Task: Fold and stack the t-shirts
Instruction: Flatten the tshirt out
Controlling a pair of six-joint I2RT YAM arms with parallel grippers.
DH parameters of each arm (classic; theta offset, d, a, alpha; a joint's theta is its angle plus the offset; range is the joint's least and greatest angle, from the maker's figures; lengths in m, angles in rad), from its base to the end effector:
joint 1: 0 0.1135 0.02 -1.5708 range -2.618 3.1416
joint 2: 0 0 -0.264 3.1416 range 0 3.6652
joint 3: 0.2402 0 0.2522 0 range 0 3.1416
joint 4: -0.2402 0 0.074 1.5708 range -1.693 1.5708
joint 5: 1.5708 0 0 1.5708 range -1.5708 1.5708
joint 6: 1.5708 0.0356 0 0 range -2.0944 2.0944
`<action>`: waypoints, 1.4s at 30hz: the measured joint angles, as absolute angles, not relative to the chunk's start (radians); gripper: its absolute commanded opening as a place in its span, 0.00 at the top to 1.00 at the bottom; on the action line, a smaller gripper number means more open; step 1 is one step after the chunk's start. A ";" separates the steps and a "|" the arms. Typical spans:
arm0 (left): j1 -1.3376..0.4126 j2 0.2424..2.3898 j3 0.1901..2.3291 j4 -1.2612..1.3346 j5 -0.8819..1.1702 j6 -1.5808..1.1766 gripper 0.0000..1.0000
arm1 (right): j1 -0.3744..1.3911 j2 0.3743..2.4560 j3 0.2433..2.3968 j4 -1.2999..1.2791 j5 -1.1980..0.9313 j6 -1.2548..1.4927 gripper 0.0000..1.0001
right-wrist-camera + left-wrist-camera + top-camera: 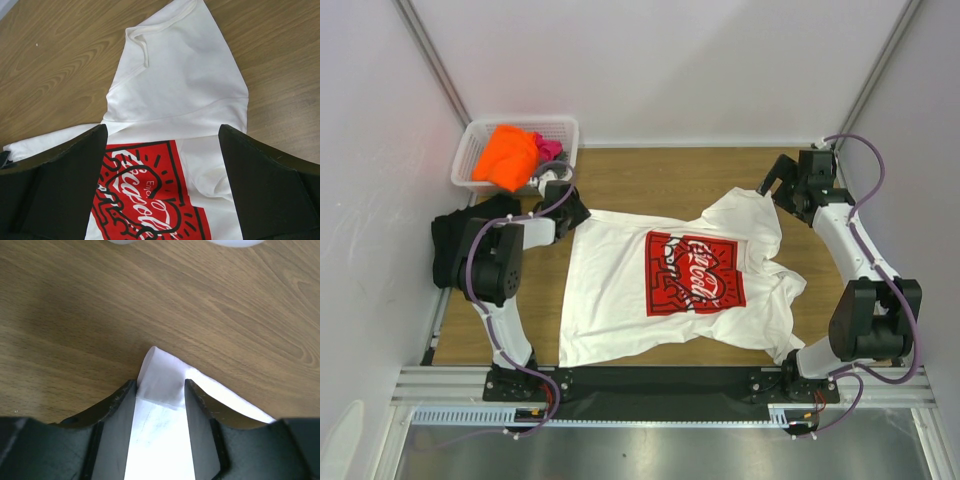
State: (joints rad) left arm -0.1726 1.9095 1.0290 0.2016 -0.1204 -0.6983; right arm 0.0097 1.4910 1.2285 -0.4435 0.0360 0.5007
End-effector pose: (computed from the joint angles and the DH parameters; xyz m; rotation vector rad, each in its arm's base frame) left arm 0.3899 -0.0636 0.1432 -0.6513 2.1696 -0.3329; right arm 0.3345 0.0020 0.2999 0.5741 2.2132 0.2266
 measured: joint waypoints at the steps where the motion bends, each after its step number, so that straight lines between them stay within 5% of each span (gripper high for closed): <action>1: -0.173 1.910 1.029 0.201 -0.120 -0.698 0.56 | 0.010 1.493 1.230 -0.444 0.036 0.500 0.01; 17: -0.181 1.910 1.056 0.184 -0.155 -0.688 0.69 | 0.010 1.520 1.233 -0.445 0.028 0.496 0.01; 26: -0.191 1.910 1.079 0.169 -0.181 -0.672 0.62 | 0.010 1.528 1.233 -0.445 0.024 0.496 0.01; 37: -0.200 1.912 1.109 0.147 -0.199 -0.669 0.82 | 0.010 1.534 1.233 -0.445 0.017 0.496 0.01; 40: -0.206 1.914 1.122 0.144 -0.204 -0.668 1.00 | 0.010 1.537 1.233 -0.445 0.017 0.496 0.01; 42: -0.207 1.920 1.130 0.143 -0.207 -0.665 1.00 | 0.010 1.542 1.233 -0.445 0.017 0.496 0.01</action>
State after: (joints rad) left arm -0.2073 1.9198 1.1297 0.1429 -0.2070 -0.6651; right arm 0.0097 1.5417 1.2331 -0.4450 0.0170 0.4965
